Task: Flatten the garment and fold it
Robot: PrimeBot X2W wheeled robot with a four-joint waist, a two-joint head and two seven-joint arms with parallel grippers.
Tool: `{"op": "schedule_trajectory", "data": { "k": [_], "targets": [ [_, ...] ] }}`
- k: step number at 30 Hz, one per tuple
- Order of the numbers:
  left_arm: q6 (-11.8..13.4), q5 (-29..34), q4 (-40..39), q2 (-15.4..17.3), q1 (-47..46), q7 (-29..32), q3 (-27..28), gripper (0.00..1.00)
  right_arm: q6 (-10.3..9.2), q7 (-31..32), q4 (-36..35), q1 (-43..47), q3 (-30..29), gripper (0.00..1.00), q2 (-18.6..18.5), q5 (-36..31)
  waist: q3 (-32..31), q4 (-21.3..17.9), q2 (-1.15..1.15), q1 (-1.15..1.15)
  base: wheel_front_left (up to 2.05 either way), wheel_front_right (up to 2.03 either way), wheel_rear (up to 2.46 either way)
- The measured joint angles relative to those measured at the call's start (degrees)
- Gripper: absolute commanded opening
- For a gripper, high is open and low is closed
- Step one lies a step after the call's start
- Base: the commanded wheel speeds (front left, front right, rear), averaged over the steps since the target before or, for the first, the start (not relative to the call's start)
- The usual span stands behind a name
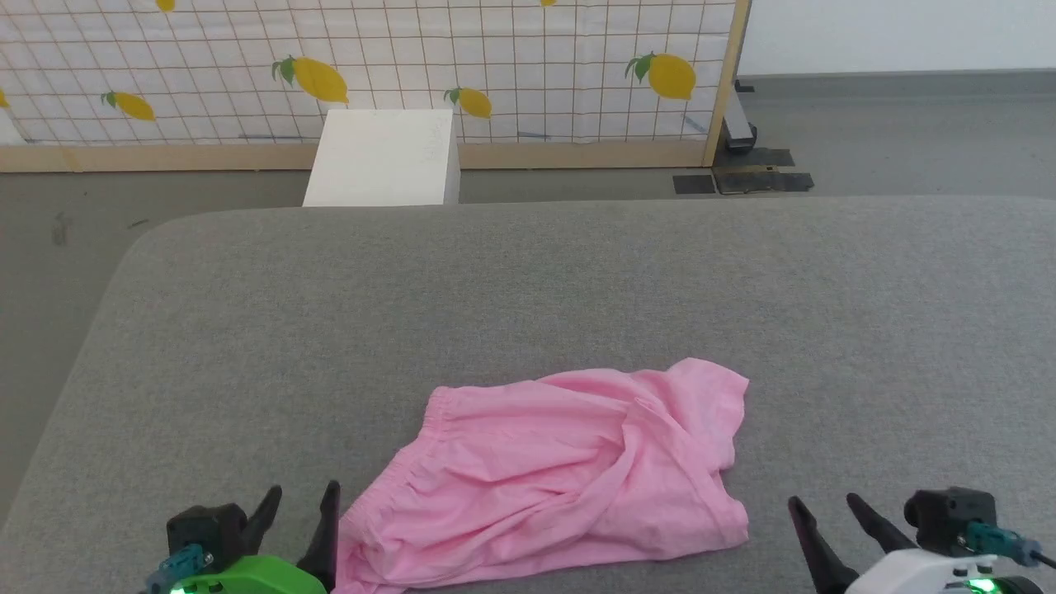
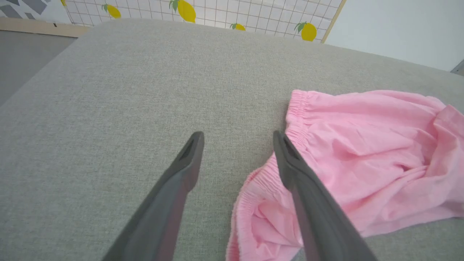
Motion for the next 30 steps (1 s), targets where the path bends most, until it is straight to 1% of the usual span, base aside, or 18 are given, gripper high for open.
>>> {"op": "schedule_trajectory", "data": {
  "k": [4, 9, 16, 22, 23, 24, 27, 30],
  "targets": [
    [1.4, 3.8, -1.5, -0.2, -0.7, -4.1, 0.4, 1.0, 0.0, 3.1, 3.2, -2.8, 2.4, 1.0, -1.8, 2.9, -0.1, 0.8, 0.0, 0.0, 0.0, 0.0, 0.0],
    [3.6, 7.7, -5.5, -1.6, -0.9, -6.0, 1.5, 1.0, 0.0, 9.0, 6.8, -6.6, 6.3, 1.0, -5.3, 7.1, -0.1, 2.2, 0.0, 0.0, 0.0, 0.0, 0.0],
    [4.1, 9.8, -7.9, -2.5, -0.9, -6.3, 2.3, 1.0, 0.0, 16.2, 10.3, -13.9, 11.5, 1.0, -8.8, 11.5, 0.7, 4.5, 0.0, 0.0, 0.0, 0.0, 0.0],
    [3.8, 10.2, -7.8, -3.6, -1.0, -6.3, 2.6, 1.0, 0.0, 19.6, 15.3, -19.4, 15.5, 1.0, -10.7, 14.7, 2.0, 6.2, 0.0, 0.0, 0.0, 0.0, 0.0],
    [3.8, 10.2, -7.7, -3.7, -1.0, -6.4, 2.6, 1.0, 0.0, 19.7, 15.9, -20.0, 16.1, 0.48, -10.9, 15.3, 2.1, 6.5, 0.0, 0.0, 0.0, 0.0, 0.0],
    [3.8, 10.2, -7.6, -3.8, -1.0, -6.4, 2.6, 1.0, 0.0, 19.7, 16.3, -20.3, 16.6, 0.0, -11.0, 15.8, 2.2, 6.7, 0.0, 0.0, 0.0, 0.0, 0.0],
    [3.8, 10.3, -7.3, -4.0, -0.9, -6.4, 2.8, 1.0, 0.0, 19.6, 16.6, -20.7, 17.6, 0.0, -11.6, 17.2, 2.5, 7.1, 0.0, 0.0, 0.0, 0.0, 0.0],
    [3.8, 10.3, -7.0, -4.1, -0.9, -6.4, 3.2, 1.0, 0.0, 19.1, 15.3, -20.7, 18.1, 0.0, -12.5, 18.0, 2.5, 7.0, 0.0, 0.0, 0.0, 0.0, 0.0]
  ]
}}
